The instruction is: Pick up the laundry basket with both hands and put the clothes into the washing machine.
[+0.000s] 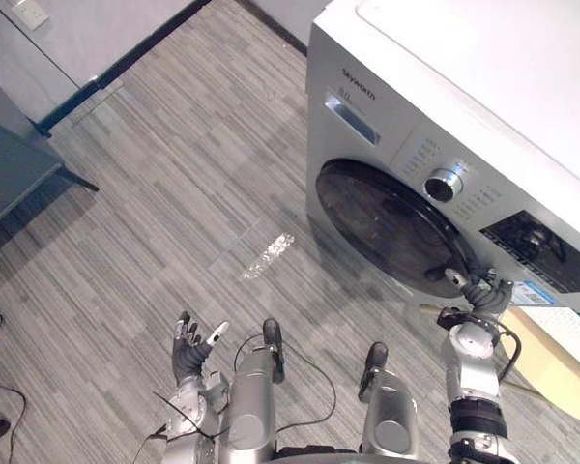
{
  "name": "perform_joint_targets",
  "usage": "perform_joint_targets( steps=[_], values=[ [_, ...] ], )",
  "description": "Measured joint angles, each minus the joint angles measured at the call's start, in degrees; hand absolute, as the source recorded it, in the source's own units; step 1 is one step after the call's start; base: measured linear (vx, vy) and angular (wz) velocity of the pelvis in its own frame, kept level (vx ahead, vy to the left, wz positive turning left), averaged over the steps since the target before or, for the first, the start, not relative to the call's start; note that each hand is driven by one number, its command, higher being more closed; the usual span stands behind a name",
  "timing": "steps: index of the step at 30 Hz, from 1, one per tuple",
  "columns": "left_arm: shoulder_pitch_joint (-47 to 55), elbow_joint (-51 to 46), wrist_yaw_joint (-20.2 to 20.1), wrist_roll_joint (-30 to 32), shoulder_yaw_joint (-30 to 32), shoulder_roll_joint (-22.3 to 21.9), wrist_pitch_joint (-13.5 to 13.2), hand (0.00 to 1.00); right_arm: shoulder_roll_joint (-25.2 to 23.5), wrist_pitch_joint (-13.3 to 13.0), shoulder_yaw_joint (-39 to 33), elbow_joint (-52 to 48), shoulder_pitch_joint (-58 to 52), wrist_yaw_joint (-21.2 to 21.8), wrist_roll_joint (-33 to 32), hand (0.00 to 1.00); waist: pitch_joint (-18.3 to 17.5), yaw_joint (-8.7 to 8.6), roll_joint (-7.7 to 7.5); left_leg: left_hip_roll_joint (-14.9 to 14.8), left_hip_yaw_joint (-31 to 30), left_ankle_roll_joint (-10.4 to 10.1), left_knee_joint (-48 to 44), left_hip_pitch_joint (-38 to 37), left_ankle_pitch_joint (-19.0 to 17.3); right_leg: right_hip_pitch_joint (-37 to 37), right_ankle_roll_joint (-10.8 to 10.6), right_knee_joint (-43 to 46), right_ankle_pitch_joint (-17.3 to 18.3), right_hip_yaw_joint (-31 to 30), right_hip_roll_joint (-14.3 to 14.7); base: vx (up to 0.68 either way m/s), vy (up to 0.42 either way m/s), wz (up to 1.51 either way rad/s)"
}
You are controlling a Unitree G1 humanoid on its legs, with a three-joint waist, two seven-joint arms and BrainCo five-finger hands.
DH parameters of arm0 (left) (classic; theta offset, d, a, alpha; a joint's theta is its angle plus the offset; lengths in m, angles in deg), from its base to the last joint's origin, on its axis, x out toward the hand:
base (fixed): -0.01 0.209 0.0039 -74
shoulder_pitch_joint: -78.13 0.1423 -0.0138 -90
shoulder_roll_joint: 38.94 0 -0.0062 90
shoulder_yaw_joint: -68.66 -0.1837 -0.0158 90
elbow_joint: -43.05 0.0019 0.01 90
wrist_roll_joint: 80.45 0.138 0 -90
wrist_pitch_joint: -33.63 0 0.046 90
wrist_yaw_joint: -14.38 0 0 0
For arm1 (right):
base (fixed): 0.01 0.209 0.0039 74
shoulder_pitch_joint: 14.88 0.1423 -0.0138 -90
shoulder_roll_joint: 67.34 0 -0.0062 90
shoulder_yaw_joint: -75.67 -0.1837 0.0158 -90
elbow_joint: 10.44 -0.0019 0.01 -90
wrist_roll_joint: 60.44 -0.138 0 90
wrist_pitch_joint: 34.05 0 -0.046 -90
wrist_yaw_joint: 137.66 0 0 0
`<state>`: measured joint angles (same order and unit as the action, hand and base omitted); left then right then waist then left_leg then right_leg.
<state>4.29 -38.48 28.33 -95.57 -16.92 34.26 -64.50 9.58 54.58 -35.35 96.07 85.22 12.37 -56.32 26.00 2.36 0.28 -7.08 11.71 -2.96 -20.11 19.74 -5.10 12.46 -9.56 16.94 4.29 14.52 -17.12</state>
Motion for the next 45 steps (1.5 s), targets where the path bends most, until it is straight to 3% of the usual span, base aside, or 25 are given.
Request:
perform_joint_targets(
  steps=[6,8,10,13,14,17,18,19,20,21,22,23,24,25,26,27,28,29,31,35,37,45],
  values=[
    [-0.41,0.11,0.12,-0.02,-2.42,0.77,-0.13,0.00,2.18,0.06,1.06,4.57,4.01,-0.57,0.40,0.00,0.67,-0.21,0.43,0.38,1.08,0.53,1.31,0.96,1.06,2.64,-0.04,0.80,-0.13,-1.10,-0.47,-0.01,-0.010,-0.07],
    [-1.46,0.21,0.13,-0.03,-3.44,0.95,-0.35,0.00,6.46,2.08,1.70,13.83,10.19,-0.87,0.92,0.00,1.26,-0.20,1.25,1.00,0.75,0.63,2.57,1.90,2.33,4.04,-0.01,1.37,-0.19,-0.81,-0.91,-0.01,-0.033,0.10],
    [-1.46,0.21,0.11,-0.05,-4.34,1.04,-1.26,0.00,8.68,2.11,1.54,19.76,13.22,-1.91,0.93,0.00,1.84,-0.25,1.80,1.23,0.60,0.47,3.38,2.46,3.04,5.12,0.13,1.57,-0.54,-0.82,-1.06,-0.01,-0.019,0.04],
    [-1.54,0.20,0.06,-0.20,-5.14,1.17,-1.78,0.00,9.27,-0.18,1.94,25.07,17.44,-4.13,1.05,0.00,2.03,-0.83,2.16,1.32,0.25,0.43,4.09,3.77,4.18,6.98,0.48,2.40,-0.88,-0.67,-1.18,-0.05,-0.047,0.00],
    [-1.50,0.20,0.03,-0.43,-5.67,1.19,-2.19,0.00,9.84,-0.85,2.22,27.99,19.49,-4.97,1.08,1.00,2.11,-0.94,2.35,1.32,0.19,0.24,4.11,4.16,4.41,7.56,0.67,2.80,-0.93,-0.61,-1.33,-0.12,-0.057,0.00],
    [-1.99,0.17,-0.09,-1.26,-7.77,1.34,-2.72,0.00,12.55,-2.12,4.16,37.09,27.35,-5.81,0.94,1.00,2.40,-0.99,3.35,1.43,-0.39,-0.33,5.50,5.69,4.73,9.66,1.27,2.74,-1.40,1.32,-2.03,-0.17,-0.043,-0.09],
    [-3.20,0.40,-0.12,-1.66,-9.12,1.52,-2.89,0.00,14.25,-2.34,4.05,39.13,29.70,-5.92,0.89,1.00,2.38,-0.29,4.80,1.31,-0.62,-1.41,8.53,6.61,5.23,10.50,1.23,3.68,-1.37,2.58,-1.55,-0.23,-0.049,0.00],
    [-4.13,0.63,-0.14,-1.73,-9.62,1.52,-3.03,0.00,15.41,-2.55,3.93,39.73,30.42,-6.10,0.73,1.00,2.37,0.26,5.39,1.40,-0.39,-4.06,10.83,6.61,4.65,10.89,1.10,5.48,-0.99,2.71,-1.07,-0.16,-0.027,0.51],
    [-5.72,0.31,-0.07,-1.96,-9.37,1.28,-3.46,0.00,17.62,-2.89,4.04,40.57,31.45,-6.17,0.42,1.00,1.90,-0.50,3.86,3.50,0.27,-1.52,1.03,10.05,3.50,10.78,1.31,4.09,1.03,2.77,-3.15,-0.11,0.000,0.40],
    [-6.39,0.36,0.08,-2.23,-9.56,0.41,-3.44,0.00,19.39,-2.87,5.11,40.48,32.38,-5.34,0.40,1.00,2.58,0.22,5.33,2.53,-1.19,1.48,-11.05,13.01,1.94,11.89,1.33,4.47,1.61,3.00,-3.22,-0.24,0.129,-0.51],
    [-6.13,1.10,-0.01,-2.27,-10.38,-1.34,-3.46,0.00,23.82,-2.78,9.80,39.76,34.94,-2.64,0.35,1.00,2.49,2.82,11.19,-0.23,-1.75,0.65,-17.29,10.91,-5.11,12.88,0.23,4.60,0.44,3.44,-0.90,-0.31,0.181,-1.22],
    [-5.74,1.00,0.02,-2.28,-10.53,-1.70,-3.45,0.00,25.15,-2.55,11.29,39.13,35.83,-1.88,0.33,1.00,1.13,3.45,12.89,-0.08,-2.05,2.90,-12.49,9.43,-9.98,15.21,0.28,6.16,-0.35,3.53,-0.63,-0.35,0.216,-0.96],
    [-8.39,2.07,0.02,-2.30,-10.62,-1.71,-3.39,0.00,27.14,-2.43,11.17,38.64,36.96,-1.82,0.37,1.00,1.41,3.26,12.52,2.76,-1.82,1.14,-10.17,10.11,-8.35,17.42,0.08,7.08,-0.52,2.01,-3.03,-0.29,0.096,0.29],
    [-10.33,2.84,0.09,-2.30,-10.51,-1.43,-3.65,0.00,29.46,-1.95,10.77,39.56,38.47,-1.81,0.37,1.00,1.27,2.87,12.71,4.42,-0.76,0.02,-3.95,8.95,-6.89,18.61,0.15,7.73,-0.54,0.85,-3.51,-0.25,-0.029,1.08],
    [-10.67,2.58,0.06,-2.29,-10.37,-0.86,-3.70,0.00,31.12,-1.31,10.70,40.39,38.86,-1.79,0.21,1.00,1.46,2.51,12.43,4.86,0.94,-1.15,-3.38,8.64,-5.47,15.80,1.26,4.99,-0.72,1.67,-3.26,-0.17,-0.095,0.97],
    [-10.24,2.49,0.14,-2.32,-10.35,-0.95,-3.70,0.00,31.49,-1.06,10.85,40.43,38.83,-1.51,0.29,1.00,1.24,2.81,12.75,3.97,0.48,-1.15,-6.26,9.27,-5.46,15.95,1.58,4.69,-1.26,2.28,-2.94,-0.10,-0.128,0.37],
    [-8.58,2.75,0.44,-2.36,-10.47,-0.94,-3.70,0.00,31.44,-0.28,12.31,40.23,38.84,-0.26,0.92,1.00,0.42,3.95,13.91,1.65,-0.46,0.02,-3.51,6.84,-4.55,15.76,1.96,4.48,-1.83,3.93,-0.89,-0.16,-0.085,-0.07],
    [-8.87,3.94,0.45,-2.37,-10.63,-0.55,-3.42,0.00,31.78,0.27,12.78,39.42,38.29,0.26,1.41,1.00,0.55,4.48,13.73,1.40,-0.61,0.22,-2.11,7.15,-3.18,15.54,2.99,4.05,-2.56,4.20,-0.77,-0.20,-0.102,0.04],
    [-8.70,4.62,0.68,-2.37,-10.65,-0.26,-3.42,0.00,32.01,1.95,12.85,36.64,37.15,0.26,2.15,1.00,0.70,4.54,13.50,1.37,-0.88,-1.24,1.70,6.21,-0.84,15.44,4.17,2.38,-3.65,5.39,-0.33,-0.10,-0.145,0.28],
    [-8.33,4.60,1.16,-2.39,-10.55,0.31,-3.41,0.00,26.01,1.77,17.87,28.88,29.60,1.76,2.20,1.00,0.87,4.22,13.17,-0.89,-2.23,-2.33,5.89,3.20,3.53,12.69,5.37,0.78,-4.49,8.14,2.35,0.02,-0.145,-0.11],
    [-8.60,4.49,1.03,-2.38,-10.76,0.35,-3.50,0.00,21.40,1.61,22.23,25.83,27.31,2.99,2.22,1.00,0.84,2.97,12.99,-2.32,-2.62,-2.76,6.04,2.25,4.02,11.69,5.96,0.56,-4.63,9.14,4.27,0.03,-0.125,-0.24],
    [-8.58,4.49,0.98,-2.38,-10.77,0.38,-3.44,0.00,14.79,-0.10,35.62,22.70,22.55,6.17,2.03,1.00,0.70,3.16,12.63,-4.52,-5.59,-4.26,8.03,1.38,4.98,11.49,9.48,2.00,-3.37,11.79,6.87,0.02,-0.102,0.01]
  ],
)
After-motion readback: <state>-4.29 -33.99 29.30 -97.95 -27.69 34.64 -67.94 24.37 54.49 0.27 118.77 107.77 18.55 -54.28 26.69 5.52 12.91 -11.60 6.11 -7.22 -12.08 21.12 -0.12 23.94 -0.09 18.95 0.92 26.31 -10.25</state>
